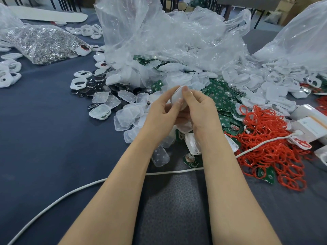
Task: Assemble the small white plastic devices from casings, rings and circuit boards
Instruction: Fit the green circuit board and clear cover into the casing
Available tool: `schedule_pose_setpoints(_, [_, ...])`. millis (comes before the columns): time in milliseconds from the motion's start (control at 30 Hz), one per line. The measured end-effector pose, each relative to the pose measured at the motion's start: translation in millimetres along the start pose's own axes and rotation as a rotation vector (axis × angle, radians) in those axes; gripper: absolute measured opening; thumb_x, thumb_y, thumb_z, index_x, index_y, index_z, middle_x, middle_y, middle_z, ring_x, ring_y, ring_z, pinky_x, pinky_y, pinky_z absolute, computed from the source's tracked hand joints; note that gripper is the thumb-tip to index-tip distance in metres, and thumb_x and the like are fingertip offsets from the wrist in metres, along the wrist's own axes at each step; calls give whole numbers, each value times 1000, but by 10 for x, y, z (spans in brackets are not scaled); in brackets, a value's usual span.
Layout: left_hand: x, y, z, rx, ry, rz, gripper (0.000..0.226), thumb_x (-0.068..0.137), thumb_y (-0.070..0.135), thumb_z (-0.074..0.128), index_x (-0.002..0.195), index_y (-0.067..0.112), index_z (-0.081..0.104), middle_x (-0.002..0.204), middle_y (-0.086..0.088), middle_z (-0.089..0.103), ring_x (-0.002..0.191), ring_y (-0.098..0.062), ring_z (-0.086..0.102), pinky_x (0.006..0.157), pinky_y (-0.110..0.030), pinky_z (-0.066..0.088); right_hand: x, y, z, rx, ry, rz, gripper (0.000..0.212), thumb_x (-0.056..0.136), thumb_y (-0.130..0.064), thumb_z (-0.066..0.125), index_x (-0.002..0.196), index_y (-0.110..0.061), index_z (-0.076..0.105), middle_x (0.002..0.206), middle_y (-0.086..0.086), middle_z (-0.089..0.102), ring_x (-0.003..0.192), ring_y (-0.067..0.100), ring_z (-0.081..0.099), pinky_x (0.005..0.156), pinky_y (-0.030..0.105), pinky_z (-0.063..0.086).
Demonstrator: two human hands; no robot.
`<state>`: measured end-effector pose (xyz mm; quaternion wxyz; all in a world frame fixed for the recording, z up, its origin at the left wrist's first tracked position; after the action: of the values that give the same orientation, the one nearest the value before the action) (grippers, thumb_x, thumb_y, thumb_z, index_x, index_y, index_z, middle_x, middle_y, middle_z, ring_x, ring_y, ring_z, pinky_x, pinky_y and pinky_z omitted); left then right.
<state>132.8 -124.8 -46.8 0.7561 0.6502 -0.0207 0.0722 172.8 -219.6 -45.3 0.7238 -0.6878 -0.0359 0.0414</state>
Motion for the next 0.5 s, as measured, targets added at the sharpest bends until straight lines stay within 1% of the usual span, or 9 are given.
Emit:
schedule_pose_setpoints(33, [0, 14, 4, 23, -4, 16, 34, 100, 13, 48, 134, 17, 52, 102, -17, 71, 92, -29, 71, 86, -45, 57, -6, -2, 3, 26, -16, 7, 22, 96, -29, 54, 88, -13, 68, 92, 25, 69, 89, 43, 67, 72, 48, 56])
schedule_pose_setpoints(67, [-1, 27, 8, 34, -5, 34, 35, 100, 12, 48, 135, 16, 50, 99, -15, 71, 89, -25, 71, 85, -41, 57, -6, -6, 0, 71, -32, 16, 22, 97, -27, 54, 92, -11, 67, 89, 23, 69, 85, 41, 68, 67, 42, 57])
schedule_pose_setpoints(133, [-6, 47, 8, 31, -10, 63, 37, 100, 10, 48, 136, 15, 49, 93, -11, 71, 82, -19, 72, 81, -32, 58, -7, -17, -9, 159, -54, 30, 19, 97, -23, 54, 90, -10, 66, 77, 13, 69, 73, 31, 68, 55, 31, 55])
schedule_pose_setpoints(167, [-10, 58, 4, 29, -12, 74, 37, 100, 10, 48, 136, 16, 49, 92, -10, 71, 81, -19, 72, 80, -29, 58, -10, -23, -11, 185, -64, 35, 18, 96, -22, 54, 88, -12, 67, 73, 8, 69, 70, 27, 68, 52, 28, 53])
schedule_pose_setpoints(233, [-20, 72, -5, 18, -13, 84, 37, 100, 9, 48, 136, 16, 49, 91, -10, 72, 81, -19, 72, 79, -27, 58, -13, -22, -8, 209, -81, 37, 18, 96, -22, 55, 88, -13, 68, 71, 5, 70, 67, 24, 68, 51, 26, 52])
schedule_pose_setpoints(333, [-25, 77, -4, -19, 2, 77, 38, 100, 8, 48, 137, 15, 48, 91, -7, 72, 82, -18, 73, 79, -27, 58, -9, -29, -3, 174, -101, 5, 22, 97, -26, 53, 93, -11, 69, 78, 10, 71, 71, 25, 69, 57, 29, 55])
schedule_pose_setpoints(433, [-21, 70, -28, -111, 35, 46, 38, 100, 7, 47, 137, 14, 47, 94, -12, 71, 81, -17, 72, 78, -25, 58, 4, -22, 3, 135, -101, 2, 34, 101, -28, 44, 87, -9, 67, 71, 8, 71, 67, 21, 68, 64, 31, 56])
schedule_pose_setpoints(500, [-24, 69, -36, -151, 45, 29, 35, 100, 9, 47, 134, 16, 50, 95, -12, 71, 82, -19, 73, 76, -24, 58, 14, -28, 4, 61, -95, -32, 34, 102, -26, 42, 88, -8, 67, 77, 13, 71, 75, 29, 69, 73, 43, 57])
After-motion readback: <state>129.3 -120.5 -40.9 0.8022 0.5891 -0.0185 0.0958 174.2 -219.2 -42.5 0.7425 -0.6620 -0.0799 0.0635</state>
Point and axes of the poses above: each hand's wrist, its own x-axis towards the middle knuckle, its own z-axis out of the palm, y = z × x, the point moved 6 cm from there along x, towards the middle knuckle
